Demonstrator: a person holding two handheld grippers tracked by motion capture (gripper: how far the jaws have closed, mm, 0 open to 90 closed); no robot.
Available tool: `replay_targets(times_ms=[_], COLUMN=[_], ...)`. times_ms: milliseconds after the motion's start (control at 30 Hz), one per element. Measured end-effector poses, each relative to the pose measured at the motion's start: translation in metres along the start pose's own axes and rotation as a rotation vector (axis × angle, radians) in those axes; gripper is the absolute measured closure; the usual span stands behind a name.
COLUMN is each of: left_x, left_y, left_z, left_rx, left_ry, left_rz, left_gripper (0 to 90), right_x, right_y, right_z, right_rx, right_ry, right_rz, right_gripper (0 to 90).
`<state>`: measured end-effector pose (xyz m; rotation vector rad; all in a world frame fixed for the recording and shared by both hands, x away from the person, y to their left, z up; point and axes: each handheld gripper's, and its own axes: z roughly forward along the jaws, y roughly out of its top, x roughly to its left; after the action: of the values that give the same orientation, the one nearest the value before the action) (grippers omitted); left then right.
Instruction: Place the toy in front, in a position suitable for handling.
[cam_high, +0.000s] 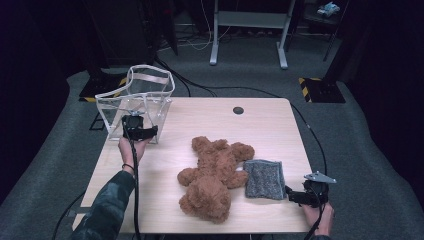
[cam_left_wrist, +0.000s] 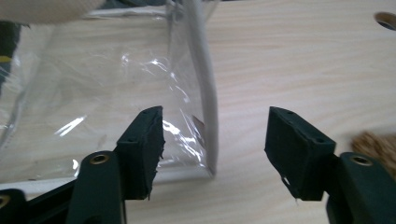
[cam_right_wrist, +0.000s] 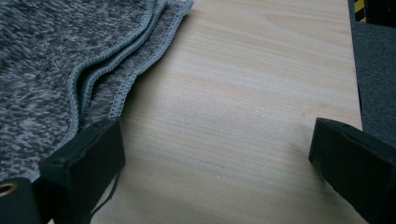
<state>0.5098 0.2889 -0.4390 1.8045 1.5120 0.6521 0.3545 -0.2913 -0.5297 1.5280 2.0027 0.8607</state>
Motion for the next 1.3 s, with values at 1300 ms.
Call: replay_targets(times_ms=[1300], left_x=[-0.015], left_y=[-0.15], left_z=[-0.033], left_rx=[0.073], left_ry=[-0.143], left_rz=[0.195], left_gripper=[0.0], right_x=[0.011], right_y=[0.021], right_z=[-0.013], right_rx=[0.024], right_ry=[0.062], right_rz=[0.022], right_gripper=[0.0])
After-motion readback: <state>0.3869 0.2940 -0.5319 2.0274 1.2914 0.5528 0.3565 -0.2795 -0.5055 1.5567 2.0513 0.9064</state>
